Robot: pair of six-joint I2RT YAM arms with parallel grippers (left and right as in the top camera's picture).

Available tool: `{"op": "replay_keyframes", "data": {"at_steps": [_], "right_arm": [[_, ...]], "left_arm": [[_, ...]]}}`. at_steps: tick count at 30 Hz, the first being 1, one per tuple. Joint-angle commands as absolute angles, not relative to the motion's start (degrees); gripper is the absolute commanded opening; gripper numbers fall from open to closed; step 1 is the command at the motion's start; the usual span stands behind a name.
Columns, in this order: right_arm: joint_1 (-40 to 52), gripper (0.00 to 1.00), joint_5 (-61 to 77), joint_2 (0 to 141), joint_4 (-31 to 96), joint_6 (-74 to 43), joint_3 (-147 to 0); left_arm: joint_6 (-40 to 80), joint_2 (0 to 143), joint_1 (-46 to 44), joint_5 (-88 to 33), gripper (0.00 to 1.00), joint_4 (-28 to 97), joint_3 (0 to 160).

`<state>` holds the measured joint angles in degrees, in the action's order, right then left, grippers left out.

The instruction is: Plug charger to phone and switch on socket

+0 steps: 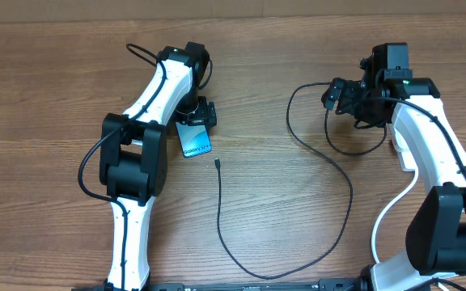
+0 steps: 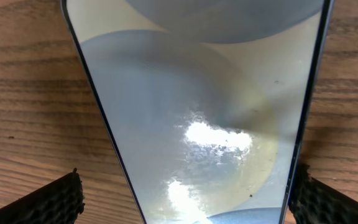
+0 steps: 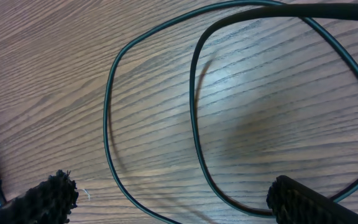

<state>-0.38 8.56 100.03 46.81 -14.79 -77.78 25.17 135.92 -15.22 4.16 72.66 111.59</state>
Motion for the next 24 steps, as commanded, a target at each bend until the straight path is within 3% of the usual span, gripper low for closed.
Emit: {"op": "replay_keyframes", "data": {"at_steps": [1, 11, 18, 24], "right_arm": [[-0.6, 1.00, 8.1, 99.8, 46.7, -15.0, -78.0], [-0.6, 1.00, 8.2, 99.8, 46.7, -15.0, -78.0], [-0.6, 1.00, 8.1, 99.8, 46.7, -15.0, -78.0], [-0.6, 1.00, 8.1, 99.8, 46.7, -15.0, -78.0]], "left_arm": [[28.5, 138.8, -14.7, 7.4, 1.00, 72.0, 109.7], [33.2, 138.8, -15.0, 7.2, 0.96, 67.5, 104.7], [35.5, 138.8, -15.3, -1.3, 0.72, 65.5, 103.7], [36.4, 138.8, -15.7, -0.6, 0.76, 65.5, 102.3]]}}
